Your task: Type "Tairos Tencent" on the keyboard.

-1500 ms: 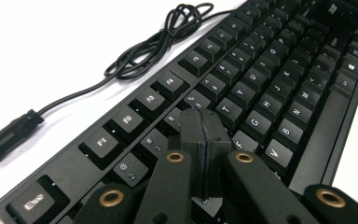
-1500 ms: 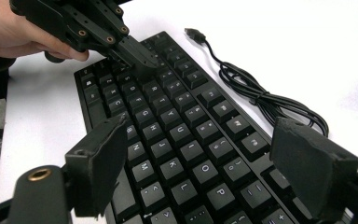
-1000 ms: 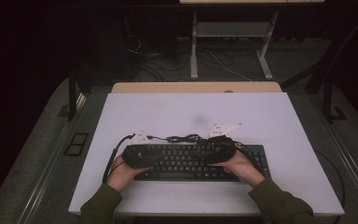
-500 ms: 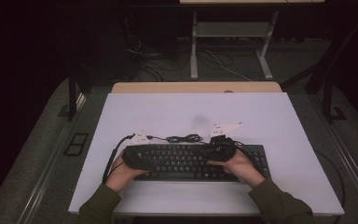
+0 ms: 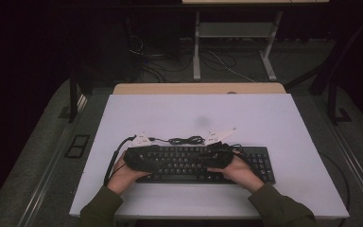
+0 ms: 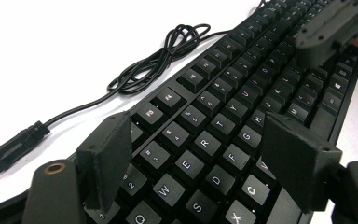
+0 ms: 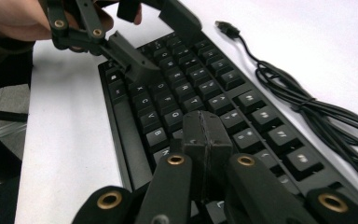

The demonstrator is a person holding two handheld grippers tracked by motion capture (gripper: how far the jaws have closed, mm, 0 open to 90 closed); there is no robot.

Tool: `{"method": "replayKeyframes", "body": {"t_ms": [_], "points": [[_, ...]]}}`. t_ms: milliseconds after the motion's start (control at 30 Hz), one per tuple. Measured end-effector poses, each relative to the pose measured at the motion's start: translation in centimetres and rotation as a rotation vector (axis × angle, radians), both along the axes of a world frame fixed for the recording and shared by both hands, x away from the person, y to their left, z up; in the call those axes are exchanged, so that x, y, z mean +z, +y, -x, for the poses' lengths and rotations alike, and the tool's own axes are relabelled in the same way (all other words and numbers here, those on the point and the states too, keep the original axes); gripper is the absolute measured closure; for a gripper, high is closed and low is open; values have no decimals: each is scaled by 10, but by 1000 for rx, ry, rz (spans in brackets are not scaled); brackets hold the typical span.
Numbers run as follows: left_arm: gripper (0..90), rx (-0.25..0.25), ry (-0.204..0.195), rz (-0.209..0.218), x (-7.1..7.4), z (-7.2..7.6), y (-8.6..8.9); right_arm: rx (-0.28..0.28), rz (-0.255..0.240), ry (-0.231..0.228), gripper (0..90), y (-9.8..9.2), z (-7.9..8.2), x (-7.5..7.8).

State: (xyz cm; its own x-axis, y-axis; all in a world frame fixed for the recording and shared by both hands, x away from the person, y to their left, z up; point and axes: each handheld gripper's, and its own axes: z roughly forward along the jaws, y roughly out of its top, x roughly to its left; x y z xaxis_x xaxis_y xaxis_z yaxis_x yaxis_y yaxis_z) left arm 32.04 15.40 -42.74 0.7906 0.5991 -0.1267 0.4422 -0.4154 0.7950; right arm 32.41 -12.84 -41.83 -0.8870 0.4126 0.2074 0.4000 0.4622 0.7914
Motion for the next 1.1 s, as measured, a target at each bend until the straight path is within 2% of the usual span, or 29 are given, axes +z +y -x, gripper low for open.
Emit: {"method": "replayKeyframes", "body": {"t_ms": [300,567,1100], "points": [[248,0,-2,-1,0,0,0,45,55,9,891,16,5,-9],[247,0,-1,1,0,0,-1,62,92,12,891,24,9,-15],[246,1,-1,0,0,0,-1,66,116,19,891,29,10,-20]]}}
